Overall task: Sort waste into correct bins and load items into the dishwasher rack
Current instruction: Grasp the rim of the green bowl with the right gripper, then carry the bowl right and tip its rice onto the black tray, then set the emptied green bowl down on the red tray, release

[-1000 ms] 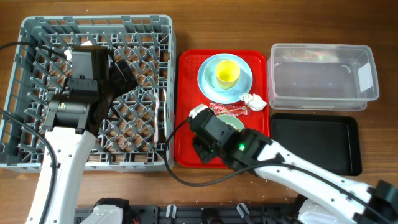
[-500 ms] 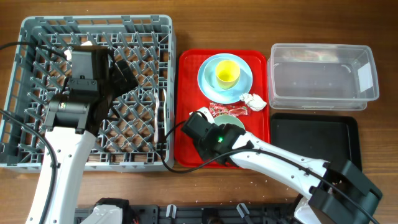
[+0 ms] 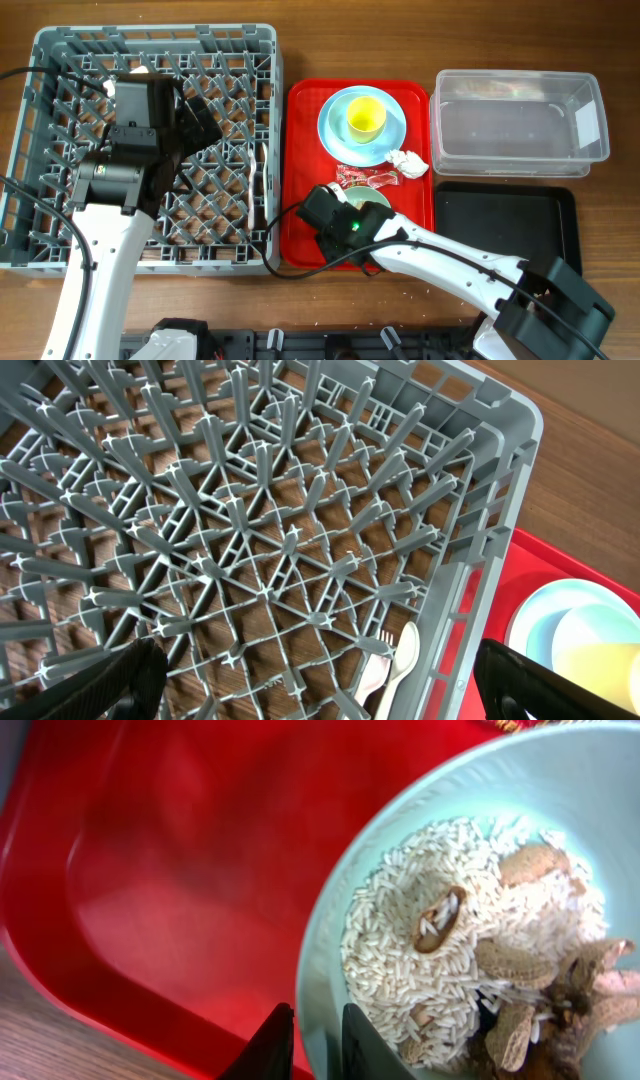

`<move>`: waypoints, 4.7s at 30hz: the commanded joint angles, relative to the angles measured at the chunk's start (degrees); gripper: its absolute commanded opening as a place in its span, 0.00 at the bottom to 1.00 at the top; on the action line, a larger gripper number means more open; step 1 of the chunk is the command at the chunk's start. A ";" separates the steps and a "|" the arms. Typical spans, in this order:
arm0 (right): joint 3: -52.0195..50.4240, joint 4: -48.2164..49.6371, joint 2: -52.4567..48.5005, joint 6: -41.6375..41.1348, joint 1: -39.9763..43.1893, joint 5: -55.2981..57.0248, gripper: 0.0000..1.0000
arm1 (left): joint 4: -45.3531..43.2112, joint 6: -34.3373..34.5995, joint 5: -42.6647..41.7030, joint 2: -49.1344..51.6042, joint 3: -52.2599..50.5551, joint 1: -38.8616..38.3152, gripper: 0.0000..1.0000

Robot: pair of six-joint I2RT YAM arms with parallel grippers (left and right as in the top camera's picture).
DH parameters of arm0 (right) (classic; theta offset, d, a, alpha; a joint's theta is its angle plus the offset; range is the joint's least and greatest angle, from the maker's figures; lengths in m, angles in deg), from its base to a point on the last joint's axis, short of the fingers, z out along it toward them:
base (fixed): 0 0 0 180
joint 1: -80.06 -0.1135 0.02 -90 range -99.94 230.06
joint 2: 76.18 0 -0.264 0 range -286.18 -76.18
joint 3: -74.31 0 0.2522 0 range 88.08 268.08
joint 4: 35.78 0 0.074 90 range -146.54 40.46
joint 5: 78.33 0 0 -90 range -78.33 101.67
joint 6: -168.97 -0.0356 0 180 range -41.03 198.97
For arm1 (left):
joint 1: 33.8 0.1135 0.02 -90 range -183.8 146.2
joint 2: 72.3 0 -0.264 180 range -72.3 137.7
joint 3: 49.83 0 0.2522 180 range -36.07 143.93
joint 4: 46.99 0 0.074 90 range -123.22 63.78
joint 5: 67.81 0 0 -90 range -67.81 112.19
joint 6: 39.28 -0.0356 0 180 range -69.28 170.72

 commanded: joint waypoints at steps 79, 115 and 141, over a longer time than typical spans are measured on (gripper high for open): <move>-20.83 1.44 27.63 3.69 106.99 -98.36 0.04 | -0.13 0.13 -0.31 -0.22 0.92 0.42 1.00; 4.74 -9.94 22.14 -12.20 18.01 -12.96 0.04 | -0.13 0.13 -0.31 -0.22 0.92 0.42 1.00; 8.74 -6.97 13.60 10.60 21.86 -0.20 0.30 | -0.13 0.13 -0.31 -0.22 0.92 0.42 1.00</move>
